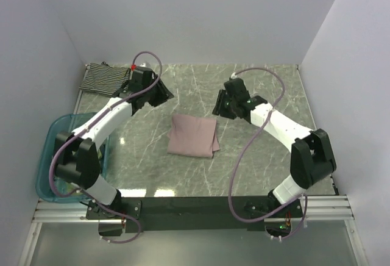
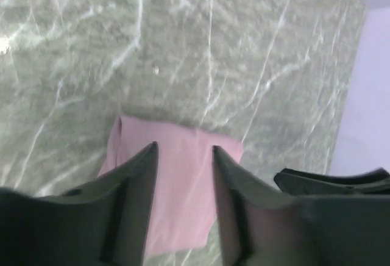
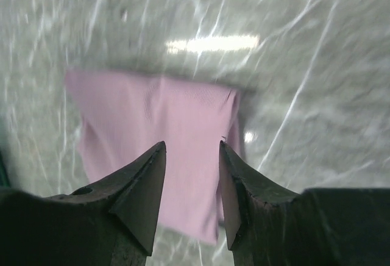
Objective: Fold and stack the tank tops
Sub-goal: Fold the tank top, then neatly place the folded tank top to the corner
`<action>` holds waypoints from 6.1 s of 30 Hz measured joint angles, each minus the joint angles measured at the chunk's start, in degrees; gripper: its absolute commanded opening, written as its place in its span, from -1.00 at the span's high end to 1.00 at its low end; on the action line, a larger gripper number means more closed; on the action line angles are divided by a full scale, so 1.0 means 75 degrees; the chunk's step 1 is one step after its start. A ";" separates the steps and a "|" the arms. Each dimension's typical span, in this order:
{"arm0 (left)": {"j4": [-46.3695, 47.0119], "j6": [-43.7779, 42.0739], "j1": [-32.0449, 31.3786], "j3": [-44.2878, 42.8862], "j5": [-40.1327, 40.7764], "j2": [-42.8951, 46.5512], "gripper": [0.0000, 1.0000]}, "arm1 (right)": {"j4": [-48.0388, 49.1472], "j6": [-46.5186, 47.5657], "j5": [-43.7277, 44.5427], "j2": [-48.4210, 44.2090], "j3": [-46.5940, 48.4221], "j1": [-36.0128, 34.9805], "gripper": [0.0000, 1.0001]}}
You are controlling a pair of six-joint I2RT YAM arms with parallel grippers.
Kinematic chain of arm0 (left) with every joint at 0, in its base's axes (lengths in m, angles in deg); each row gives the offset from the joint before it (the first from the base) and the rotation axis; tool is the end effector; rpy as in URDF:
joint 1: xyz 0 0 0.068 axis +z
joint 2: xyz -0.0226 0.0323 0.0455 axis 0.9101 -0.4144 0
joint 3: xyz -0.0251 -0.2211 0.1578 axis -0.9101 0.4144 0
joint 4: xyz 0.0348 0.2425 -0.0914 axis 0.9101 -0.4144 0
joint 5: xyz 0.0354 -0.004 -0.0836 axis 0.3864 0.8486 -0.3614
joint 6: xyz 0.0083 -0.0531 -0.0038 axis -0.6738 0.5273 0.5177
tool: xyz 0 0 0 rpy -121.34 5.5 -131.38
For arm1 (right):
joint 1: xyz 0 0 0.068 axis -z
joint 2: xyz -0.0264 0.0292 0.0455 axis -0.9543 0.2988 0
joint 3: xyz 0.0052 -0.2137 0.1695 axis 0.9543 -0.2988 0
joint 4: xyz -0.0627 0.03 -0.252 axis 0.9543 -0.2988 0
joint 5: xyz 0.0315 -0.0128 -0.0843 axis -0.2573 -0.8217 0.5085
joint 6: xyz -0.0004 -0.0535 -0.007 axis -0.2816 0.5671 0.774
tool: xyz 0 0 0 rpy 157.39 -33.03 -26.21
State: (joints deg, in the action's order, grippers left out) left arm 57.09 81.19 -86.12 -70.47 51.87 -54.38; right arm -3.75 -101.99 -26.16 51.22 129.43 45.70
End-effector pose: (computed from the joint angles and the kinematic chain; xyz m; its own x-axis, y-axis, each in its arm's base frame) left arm 0.3384 -0.1300 0.2874 -0.6833 -0.5564 -0.4728 -0.1770 0.7544 -0.6321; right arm 0.3121 0.1586 0.2566 -0.7871 0.2407 -0.5680 -0.0063 0.9175 0.3977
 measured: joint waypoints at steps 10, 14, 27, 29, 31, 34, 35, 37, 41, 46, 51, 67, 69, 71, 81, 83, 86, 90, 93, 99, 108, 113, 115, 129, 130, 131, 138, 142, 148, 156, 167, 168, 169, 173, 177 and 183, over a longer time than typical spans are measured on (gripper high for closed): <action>0.0119 0.0000 -0.1195 0.1699 -0.0510 0.0181 0.99 | 0.0152 -0.0204 -0.0087 0.0417 -0.0959 -0.0603 0.12; 0.0309 0.0440 -0.1230 0.2477 -0.0475 0.0169 0.99 | 0.0178 -0.0195 -0.0329 0.0656 -0.0664 -0.0519 0.16; 0.1148 0.1547 -0.1186 0.3870 -0.0268 0.0344 0.82 | 0.0420 -0.0152 -0.0938 0.2174 -0.0096 0.0114 0.22; 0.1139 0.1524 -0.1186 0.3873 -0.0251 0.0434 0.73 | 0.0396 -0.0140 -0.0935 0.2177 -0.0017 0.0143 0.22; 0.1075 0.1454 -0.1186 0.3853 -0.0201 0.0600 0.58 | 0.0350 -0.0114 -0.0909 0.2177 0.0070 0.0166 0.22; 0.0662 0.1247 -0.1177 0.3535 0.0058 0.0842 0.23 | 0.0268 -0.0055 -0.0816 0.2130 0.0137 0.0204 0.21; 0.0533 0.1189 -0.1142 0.3375 0.0131 0.0906 0.05 | 0.0233 -0.0029 -0.0772 0.2084 0.0140 0.0207 0.20; 0.0440 0.1023 -0.1011 0.3118 0.0169 0.1072 -0.08 | 0.0090 0.0000 -0.0629 0.1842 0.0137 0.0210 0.18; 0.0428 0.0749 -0.0568 0.3034 0.0055 0.1279 -0.33 | -0.0009 0.0061 -0.0358 0.0927 0.0070 0.0169 0.14; 0.0452 0.0612 -0.0487 0.3258 -0.0425 0.1244 -0.37 | 0.0076 0.0350 -0.0154 -0.0111 0.0000 -0.0187 0.10; 0.0283 0.1364 -0.0635 0.4214 -0.0510 0.2235 -0.28 | 0.0117 0.0799 -0.0172 0.0309 0.0052 -0.0603 0.11; 0.0778 0.3952 -0.3555 0.5176 -0.0096 0.1982 0.07 | -0.0309 0.1719 0.0659 0.3296 0.2777 -0.0609 0.11; 0.0857 0.3952 -0.3564 0.5123 -0.0085 0.1705 0.06 | -0.0350 0.1763 0.0667 0.3547 0.3031 -0.0638 0.11; 0.0968 0.3946 -0.3520 0.5082 -0.0055 0.1550 0.07 | -0.0370 0.1769 0.0638 0.3719 0.3098 -0.0656 0.12; 0.1309 0.3550 -0.2218 0.4861 -0.0090 0.1102 0.11 | -0.0921 0.1574 0.0673 0.4051 0.2891 -0.1005 0.13; 0.1300 0.3328 -0.1862 0.4683 -0.0085 0.0935 0.13 | -0.0831 0.1454 0.0679 0.3891 0.2646 -0.1029 0.13; 0.1265 0.3019 -0.1341 0.4281 -0.0082 0.0554 0.15 | -0.0720 0.1154 0.0670 0.3497 0.2055 -0.1029 0.13; 0.1172 0.2626 -0.0793 0.3439 -0.0052 -0.0105 0.16 | -0.0487 0.0533 0.0519 0.2696 0.0883 -0.1014 0.14; 0.1026 0.2305 -0.0542 0.2433 -0.0038 -0.0816 0.14 | -0.0012 -0.0038 0.0210 0.1958 -0.0204 -0.1014 0.14; 0.0915 0.1647 -0.0414 0.0746 -0.0047 -0.1655 -0.09 | 0.0455 -0.0793 0.0114 0.1227 -0.1201 -0.0953 0.14; -0.0108 0.0265 0.0119 0.0539 -0.0064 -0.1084 -0.42 | 0.0166 -0.0825 0.0714 0.0382 -0.0921 -0.0799 0.14; -0.0262 -0.0755 0.0396 0.0032 -0.0761 -0.1478 -0.65 | 0.0122 -0.0761 0.0694 0.0326 -0.0350 -0.1081 0.16; -0.0213 -0.1003 0.0466 -0.0047 -0.1224 -0.1699 -0.65 | 0.0163 -0.0743 0.0627 0.0490 -0.0105 -0.1233 0.17; -0.0154 -0.1877 0.0670 0.0248 -0.3107 -0.2521 -0.62 | 0.0297 -0.0548 -0.0058 0.1836 -0.0396 -0.0985 0.20; -0.0119 -0.1868 0.0670 0.0358 -0.3168 -0.2521 -0.62 | 0.0318 -0.0542 -0.0131 0.1833 -0.0411 -0.0903 0.20; 0.0003 -0.1833 0.0673 0.0525 -0.3369 -0.2521 -0.62 | 0.0353 -0.0525 -0.0143 0.1830 -0.0420 -0.0836 0.20; 0.0883 -0.1445 0.0571 0.1329 -0.4054 -0.2302 -0.60 | 0.0463 -0.0428 -0.0338 0.1830 -0.0455 -0.0603 0.22; 0.1253 -0.1052 0.0353 0.1489 -0.4124 -0.2302 -0.59 | 0.0466 -0.0411 -0.0347 0.1833 -0.0455 -0.0603 0.23; 0.1620 -0.0353 0.0213 0.1647 -0.4004 -0.2305 -0.50 | 0.0484 -0.0405 -0.0358 0.1833 -0.0466 -0.0603 0.23; 0.1591 0.0009 0.0047 0.1504 -0.3678 -0.2538 0.22 | 0.0504 -0.0399 -0.0399 0.1845 -0.0466 -0.0589 0.23; -0.0017 -0.0597 -0.0271 -0.0128 -0.1929 -0.3080 0.99 | 0.0717 -0.0280 -0.0609 0.1451 -0.0667 -0.0577 -0.15; -0.0213 -0.0766 -0.0294 -0.0446 -0.1480 -0.3191 0.99 | 0.0711 -0.0230 -0.0650 0.1303 -0.0667 -0.0574 -0.16; -0.0478 -0.0918 -0.0294 -0.0839 -0.0991 -0.3331 0.99 | 0.0699 -0.0184 -0.0682 0.1137 -0.0662 -0.0574 -0.16; -0.1209 -0.1550 -0.0125 -0.2448 0.0976 -0.4103 0.99 | 0.0606 -0.0006 -0.0781 0.0344 -0.0408 -0.0574 -0.16; -0.1926 -0.2218 0.0239 -0.4261 0.2751 -0.5080 0.99 | 0.0609 0.0149 -0.0886 -0.0402 -0.0329 -0.0574 -0.16; -0.2460 -0.3092 0.0994 -0.5808 0.4185 -0.5960 0.99 | 0.0554 0.0373 -0.0947 -0.0819 -0.0332 -0.0574 -0.16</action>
State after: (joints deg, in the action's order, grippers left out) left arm 38.64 58.00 -78.66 -114.03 83.26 -99.07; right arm 0.41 -99.19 -33.26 45.08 126.93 41.39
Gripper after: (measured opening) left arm 0.092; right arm 0.578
